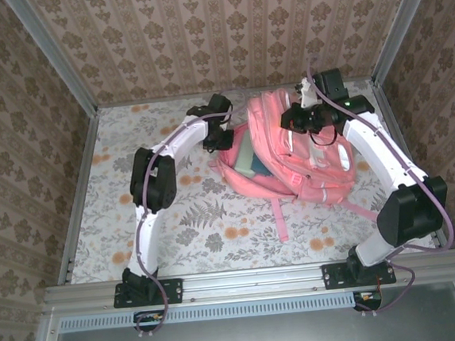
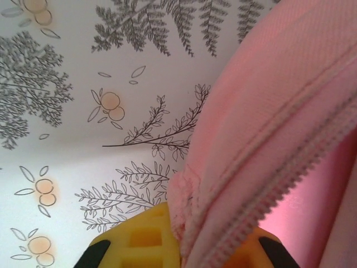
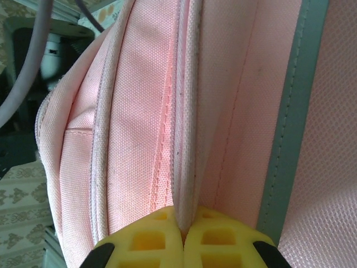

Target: Pack the student bag

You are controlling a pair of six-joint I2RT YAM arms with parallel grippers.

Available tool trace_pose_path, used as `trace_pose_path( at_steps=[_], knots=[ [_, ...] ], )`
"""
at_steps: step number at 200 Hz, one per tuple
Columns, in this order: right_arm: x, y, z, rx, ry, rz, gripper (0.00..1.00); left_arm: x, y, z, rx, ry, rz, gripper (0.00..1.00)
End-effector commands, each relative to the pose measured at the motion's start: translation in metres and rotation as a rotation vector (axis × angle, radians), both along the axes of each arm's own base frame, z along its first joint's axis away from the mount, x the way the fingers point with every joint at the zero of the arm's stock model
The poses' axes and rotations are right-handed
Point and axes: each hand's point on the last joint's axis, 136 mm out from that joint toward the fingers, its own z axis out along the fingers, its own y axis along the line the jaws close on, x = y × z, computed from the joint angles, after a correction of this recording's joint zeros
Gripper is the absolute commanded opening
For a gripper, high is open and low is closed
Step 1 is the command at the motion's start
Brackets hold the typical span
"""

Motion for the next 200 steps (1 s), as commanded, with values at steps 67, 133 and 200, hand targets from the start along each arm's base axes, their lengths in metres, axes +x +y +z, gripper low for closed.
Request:
trace_pose_path(
  at_steps=[67,133,200],
  knots=[
    [0.069,0.060,0.048,-0.047,-0.234,0.098,0.00,-0.074,0.083,0.098,-0.084,-0.142,0.359,0.00],
    [0.079,0.151,0.052,-0.002,-0.243,0.263,0.00,-0.155,0.056,0.094,-0.181,-0.127,0.402,0.00],
    [0.054,0.103,0.023,-0.143,-0.185,0.156,0.31,-0.177,-0.033,0.069,-0.281,-0.032,0.312,0.00]
  ],
)
